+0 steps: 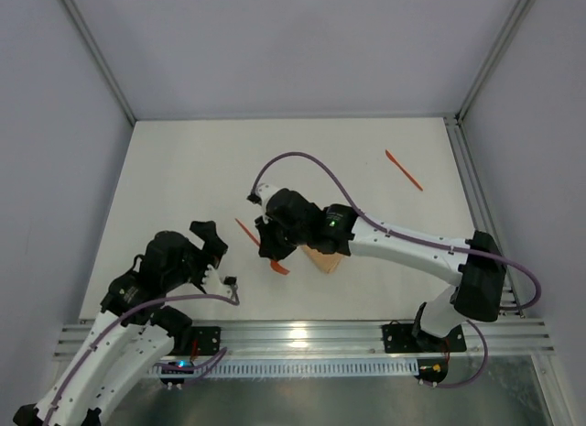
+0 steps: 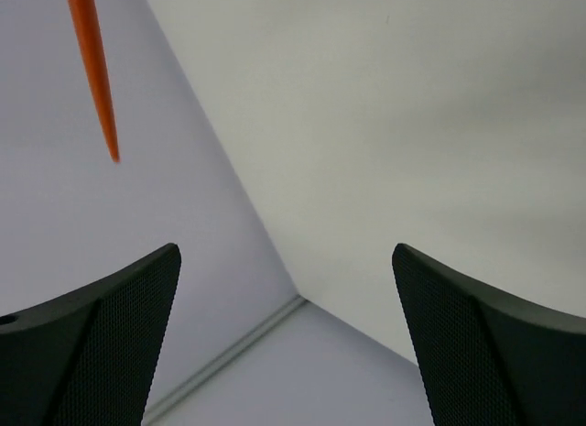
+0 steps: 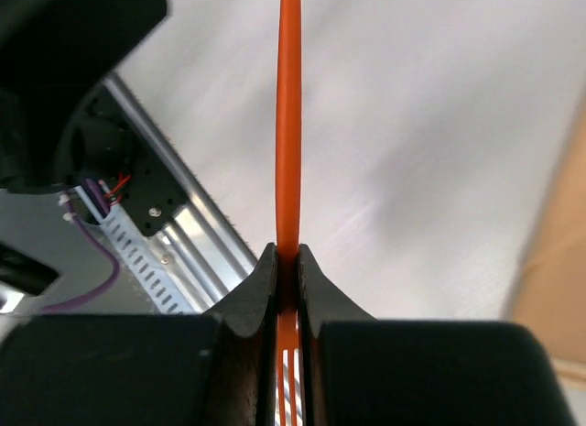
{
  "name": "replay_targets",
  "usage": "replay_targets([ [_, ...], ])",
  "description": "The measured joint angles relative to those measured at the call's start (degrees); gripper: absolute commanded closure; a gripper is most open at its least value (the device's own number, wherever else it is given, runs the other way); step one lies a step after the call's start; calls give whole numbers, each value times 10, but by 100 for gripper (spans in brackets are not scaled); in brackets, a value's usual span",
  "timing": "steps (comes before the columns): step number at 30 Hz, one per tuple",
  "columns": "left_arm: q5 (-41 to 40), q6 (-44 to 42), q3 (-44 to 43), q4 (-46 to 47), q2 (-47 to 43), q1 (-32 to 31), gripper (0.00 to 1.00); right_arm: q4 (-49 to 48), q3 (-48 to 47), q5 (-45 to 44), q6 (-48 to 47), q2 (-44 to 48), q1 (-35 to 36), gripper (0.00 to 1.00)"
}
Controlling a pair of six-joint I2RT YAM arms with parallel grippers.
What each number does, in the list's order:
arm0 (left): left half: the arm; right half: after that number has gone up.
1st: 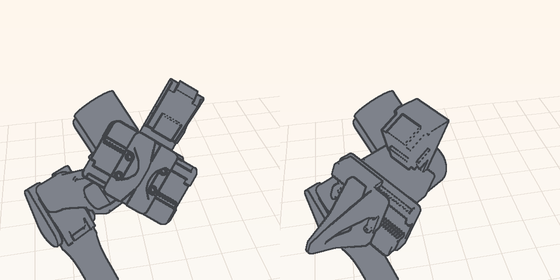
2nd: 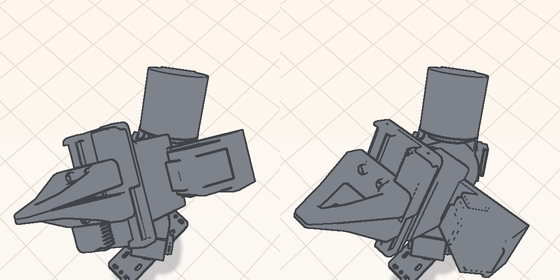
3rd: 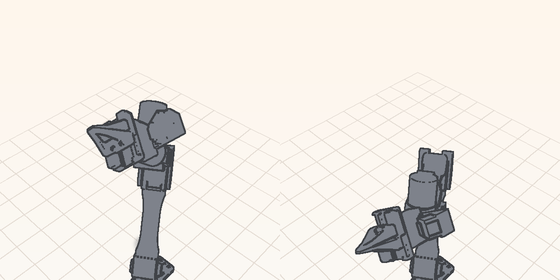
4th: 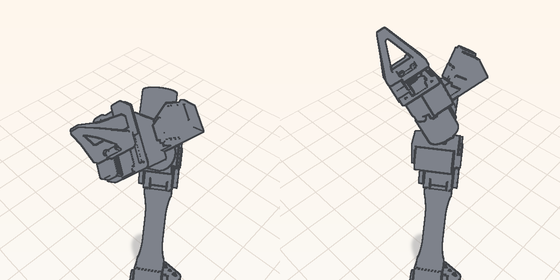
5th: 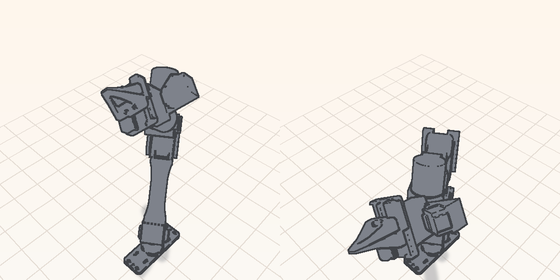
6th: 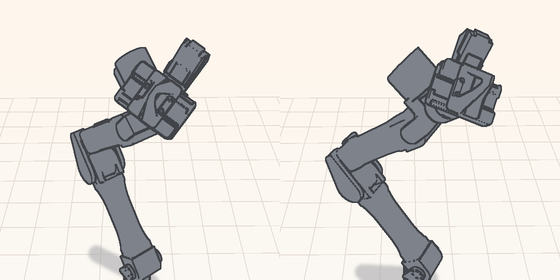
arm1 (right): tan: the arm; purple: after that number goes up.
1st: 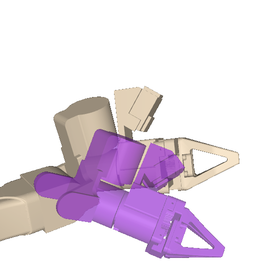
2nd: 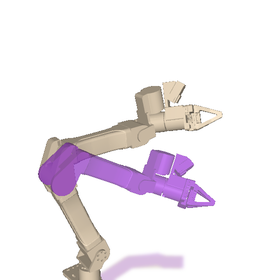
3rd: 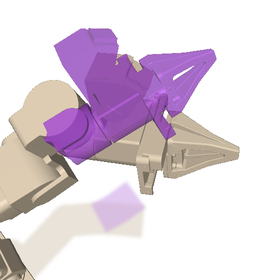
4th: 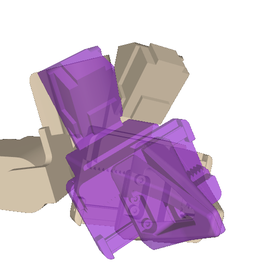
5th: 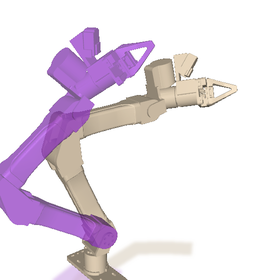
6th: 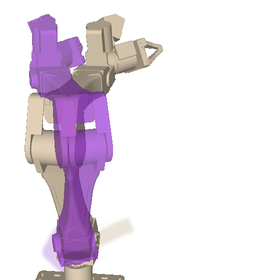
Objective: Fold the napkin into a case and place the utensils inside
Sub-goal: Insert the fork into the folded napkin.
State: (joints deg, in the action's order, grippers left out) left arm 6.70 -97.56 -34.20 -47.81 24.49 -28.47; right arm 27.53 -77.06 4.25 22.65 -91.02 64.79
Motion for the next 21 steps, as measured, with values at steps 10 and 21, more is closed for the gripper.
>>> replay_targets([
  [10,-51,442,-393,-108,344,0,18,195,10,-109,-41,59,-134,97],
  [21,43,764,-424,-74,647,1,29,325,17,-182,-92,-26,-168,97],
])
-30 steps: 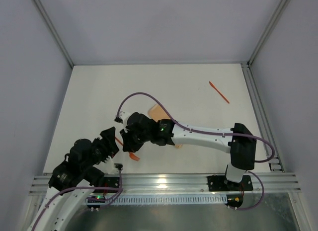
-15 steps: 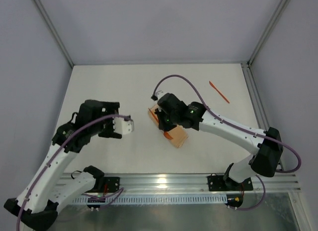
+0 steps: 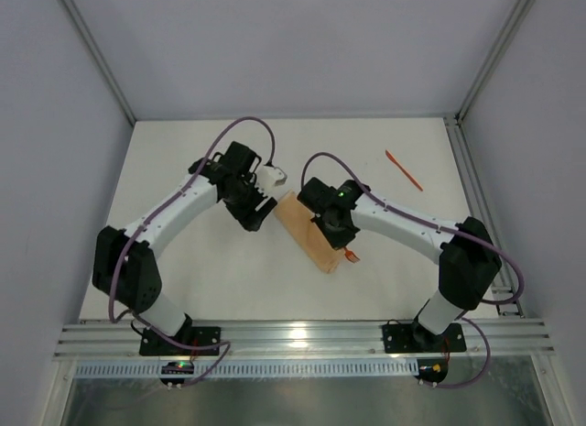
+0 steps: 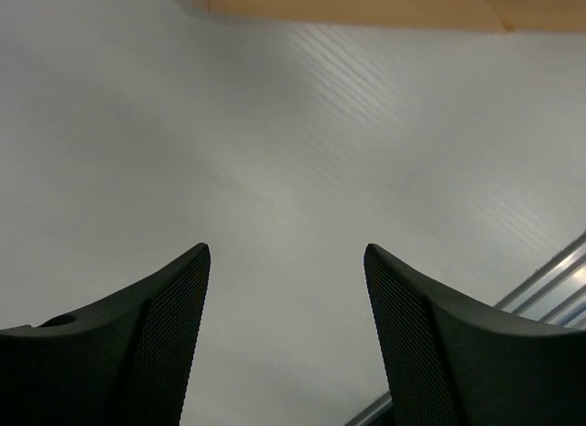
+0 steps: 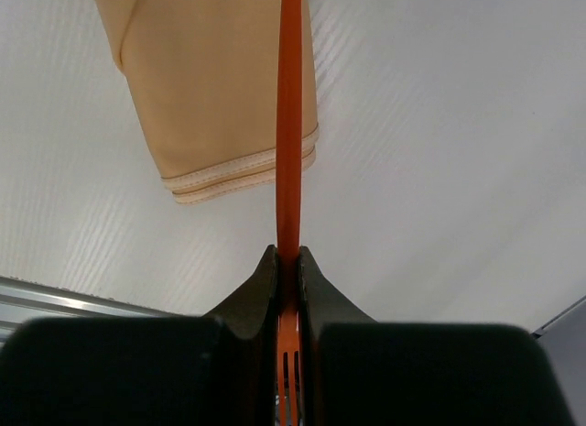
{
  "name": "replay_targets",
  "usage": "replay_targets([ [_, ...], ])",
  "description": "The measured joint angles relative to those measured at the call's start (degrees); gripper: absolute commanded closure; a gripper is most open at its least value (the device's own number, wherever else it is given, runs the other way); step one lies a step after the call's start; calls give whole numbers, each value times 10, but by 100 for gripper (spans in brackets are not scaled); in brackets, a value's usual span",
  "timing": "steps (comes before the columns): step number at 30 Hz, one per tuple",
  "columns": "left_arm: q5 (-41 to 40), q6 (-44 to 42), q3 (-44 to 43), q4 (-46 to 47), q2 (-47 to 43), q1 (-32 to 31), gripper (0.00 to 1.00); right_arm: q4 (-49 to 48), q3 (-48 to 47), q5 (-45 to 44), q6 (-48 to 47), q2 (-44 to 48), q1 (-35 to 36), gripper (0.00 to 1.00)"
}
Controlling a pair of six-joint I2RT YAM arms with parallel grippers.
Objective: Fold the napkin into a case and place the utensils inside
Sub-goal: Insert the fork into the folded napkin.
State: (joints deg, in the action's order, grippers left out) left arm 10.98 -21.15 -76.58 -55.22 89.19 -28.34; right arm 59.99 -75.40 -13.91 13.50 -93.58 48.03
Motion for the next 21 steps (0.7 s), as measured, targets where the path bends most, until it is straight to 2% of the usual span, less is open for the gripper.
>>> replay_targets([
  [6,35,120,1,139,90,6,30,5,16,10,-30,-39,0,97],
  [11,40,188,-17,233,151,18,36,-12,-5,12,-59,-116,0,97],
  [17,40,229,-32,289,215,29,50,-35,-26,17,-73,-157,0,97],
  [21,35,245,-32,305,243,31,65,-55,-29,16,-73,-160,0,97],
])
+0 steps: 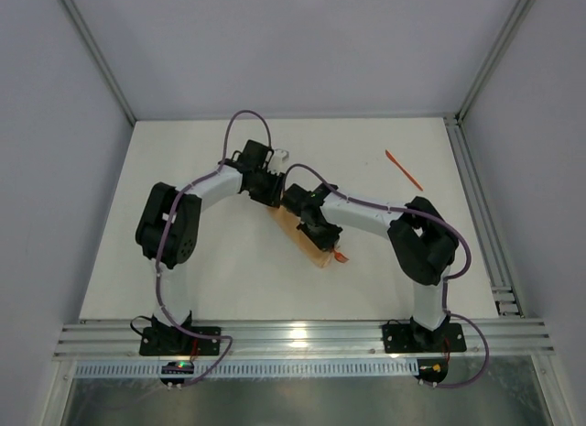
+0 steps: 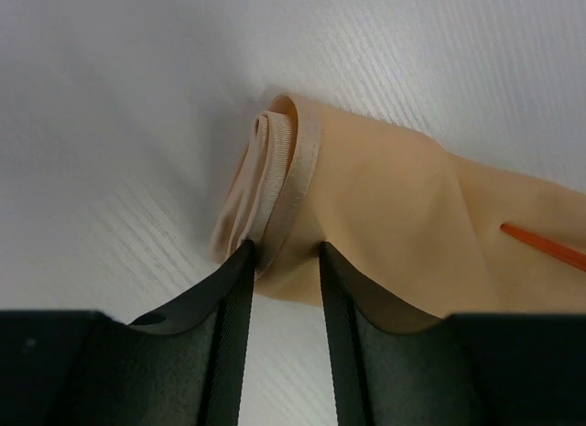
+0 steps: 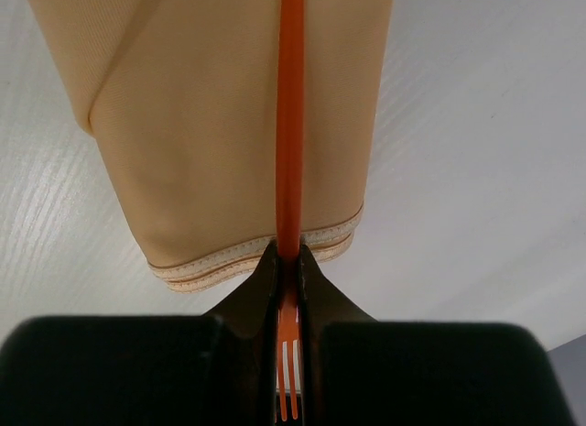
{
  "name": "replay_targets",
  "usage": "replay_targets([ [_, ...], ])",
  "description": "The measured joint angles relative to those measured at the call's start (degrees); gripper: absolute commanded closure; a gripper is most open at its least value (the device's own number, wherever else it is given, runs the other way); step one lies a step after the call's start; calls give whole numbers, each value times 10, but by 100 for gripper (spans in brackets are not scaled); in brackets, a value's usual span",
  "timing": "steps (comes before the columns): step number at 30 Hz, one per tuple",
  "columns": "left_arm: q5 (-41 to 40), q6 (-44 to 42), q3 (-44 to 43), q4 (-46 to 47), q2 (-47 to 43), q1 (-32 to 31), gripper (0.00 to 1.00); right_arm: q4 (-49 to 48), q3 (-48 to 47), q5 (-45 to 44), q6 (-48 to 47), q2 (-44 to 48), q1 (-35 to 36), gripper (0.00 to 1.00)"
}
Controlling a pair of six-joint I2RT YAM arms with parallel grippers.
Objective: Fold the napkin into a case and place the utensils inside
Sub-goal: Insert the fork into the folded napkin.
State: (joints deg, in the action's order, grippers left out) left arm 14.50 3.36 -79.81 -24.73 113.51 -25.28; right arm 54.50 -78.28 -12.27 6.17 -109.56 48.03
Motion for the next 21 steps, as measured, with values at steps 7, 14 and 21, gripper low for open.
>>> replay_targets([
  [7,-4,7,0,22,10,2,66,-23,-1,-1,-2,3,1,97],
  [14,-4,7,0,32,10,2,70,-31,-48,-2,-25,-23,2,97],
  [21,-4,7,1,36,10,3,71,-27,-64,-14,-30,-65,2,97],
])
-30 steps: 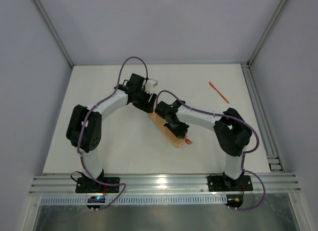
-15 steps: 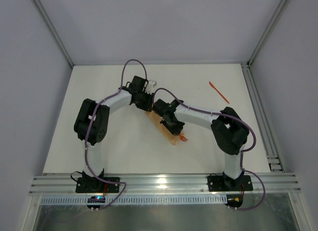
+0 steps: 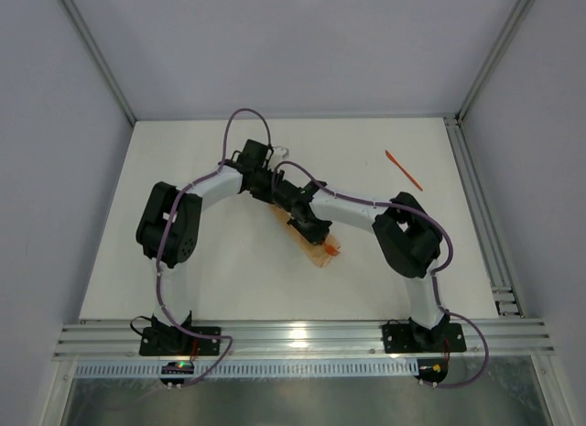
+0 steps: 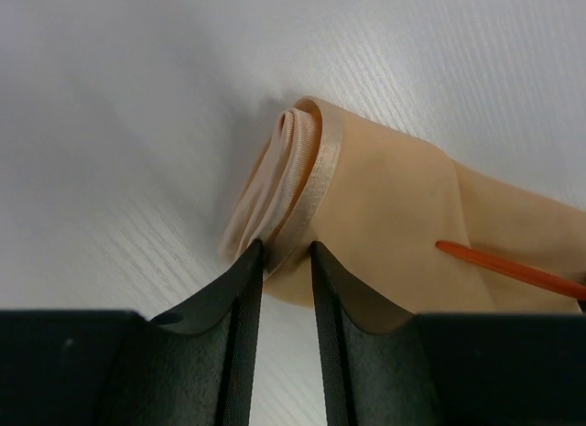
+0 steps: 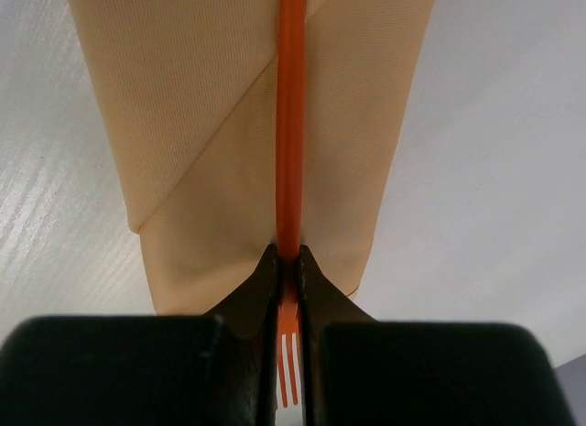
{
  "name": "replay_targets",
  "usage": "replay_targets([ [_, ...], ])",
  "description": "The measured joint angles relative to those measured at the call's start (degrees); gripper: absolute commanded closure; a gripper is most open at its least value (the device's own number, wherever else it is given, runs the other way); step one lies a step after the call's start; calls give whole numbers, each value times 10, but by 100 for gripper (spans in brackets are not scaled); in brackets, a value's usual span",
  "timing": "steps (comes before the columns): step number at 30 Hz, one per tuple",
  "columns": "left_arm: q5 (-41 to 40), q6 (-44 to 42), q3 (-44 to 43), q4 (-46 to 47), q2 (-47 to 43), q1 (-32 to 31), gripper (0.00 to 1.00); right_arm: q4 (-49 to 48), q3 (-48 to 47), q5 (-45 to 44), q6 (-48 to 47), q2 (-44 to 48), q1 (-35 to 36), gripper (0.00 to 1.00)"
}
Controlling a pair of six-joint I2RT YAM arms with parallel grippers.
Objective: Fold the napkin into a case and place the utensils inside
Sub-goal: Insert the fork into the folded napkin.
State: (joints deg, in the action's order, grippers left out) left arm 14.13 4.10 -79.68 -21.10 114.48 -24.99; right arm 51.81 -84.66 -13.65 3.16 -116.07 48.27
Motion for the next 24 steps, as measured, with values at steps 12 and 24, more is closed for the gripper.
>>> replay_targets([
  [12,0,-1,2,4,0,0,71,13,24,-22,14,40,0,97],
  [24,0,-3,8,12,0,0,71,9,24,-20,15,23,0,97],
])
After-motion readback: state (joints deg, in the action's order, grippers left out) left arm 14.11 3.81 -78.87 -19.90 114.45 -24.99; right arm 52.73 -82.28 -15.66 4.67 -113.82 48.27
